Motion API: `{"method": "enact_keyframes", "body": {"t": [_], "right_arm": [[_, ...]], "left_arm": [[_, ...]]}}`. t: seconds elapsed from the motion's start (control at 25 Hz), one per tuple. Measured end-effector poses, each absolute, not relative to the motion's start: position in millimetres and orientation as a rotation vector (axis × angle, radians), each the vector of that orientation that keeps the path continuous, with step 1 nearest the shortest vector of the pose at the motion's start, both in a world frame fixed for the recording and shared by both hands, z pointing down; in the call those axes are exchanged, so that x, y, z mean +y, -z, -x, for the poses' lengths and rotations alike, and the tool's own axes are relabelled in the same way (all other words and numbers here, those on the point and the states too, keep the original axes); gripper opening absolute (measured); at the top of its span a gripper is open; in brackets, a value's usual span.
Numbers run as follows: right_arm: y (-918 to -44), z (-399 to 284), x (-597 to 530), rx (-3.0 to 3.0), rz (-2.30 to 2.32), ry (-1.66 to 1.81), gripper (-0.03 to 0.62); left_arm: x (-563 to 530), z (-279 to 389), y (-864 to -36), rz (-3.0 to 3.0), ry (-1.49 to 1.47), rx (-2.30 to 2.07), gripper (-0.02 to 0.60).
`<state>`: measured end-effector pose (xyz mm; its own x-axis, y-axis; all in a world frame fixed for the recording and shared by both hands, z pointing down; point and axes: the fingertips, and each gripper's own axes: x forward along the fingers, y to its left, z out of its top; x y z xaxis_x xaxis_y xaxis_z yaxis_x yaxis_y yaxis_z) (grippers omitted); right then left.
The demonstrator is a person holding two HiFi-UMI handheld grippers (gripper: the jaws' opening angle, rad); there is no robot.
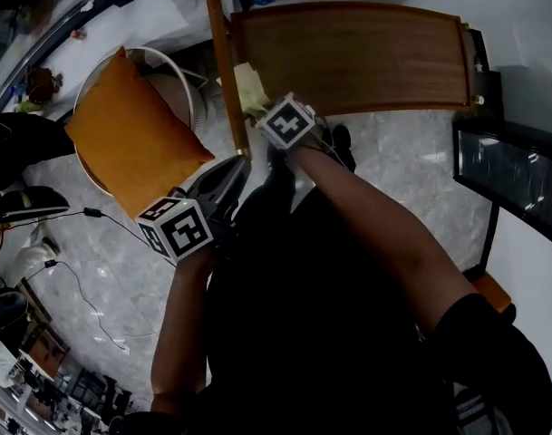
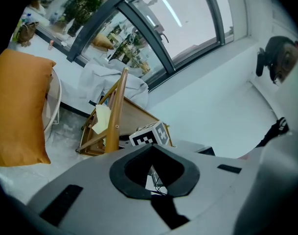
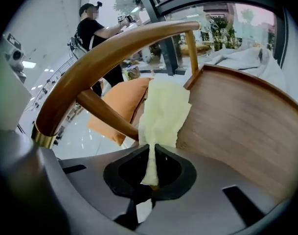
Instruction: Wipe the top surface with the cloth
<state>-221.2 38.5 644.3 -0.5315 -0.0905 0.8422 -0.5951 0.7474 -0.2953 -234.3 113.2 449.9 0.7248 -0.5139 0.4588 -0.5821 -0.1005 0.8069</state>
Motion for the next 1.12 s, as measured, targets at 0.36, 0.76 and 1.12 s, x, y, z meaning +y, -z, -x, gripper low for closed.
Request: {"method": "enact_keyframes", "body": {"t": [0.36,0.76,1.12], "right_arm": [[-647.4,161.8,31.1,-1.985,-0.522,-0.675,0.032],[-644.7,66.0,21.6,-1.922,-0.592,-0.754,0.032],[-639.7,-26.1,8.1,-1.912,-0.705,-0.82,0.032]], "left_arm": [[107.1,201.8,-447.2,-1.758,-0.088,-0.843,0.011],[92.4,139.0,-447.6,-1.763,-0.105,-0.794,0.011],[72.7,63.6,-450.5,-1.796,-0.147,-0.707,0.011]]}}
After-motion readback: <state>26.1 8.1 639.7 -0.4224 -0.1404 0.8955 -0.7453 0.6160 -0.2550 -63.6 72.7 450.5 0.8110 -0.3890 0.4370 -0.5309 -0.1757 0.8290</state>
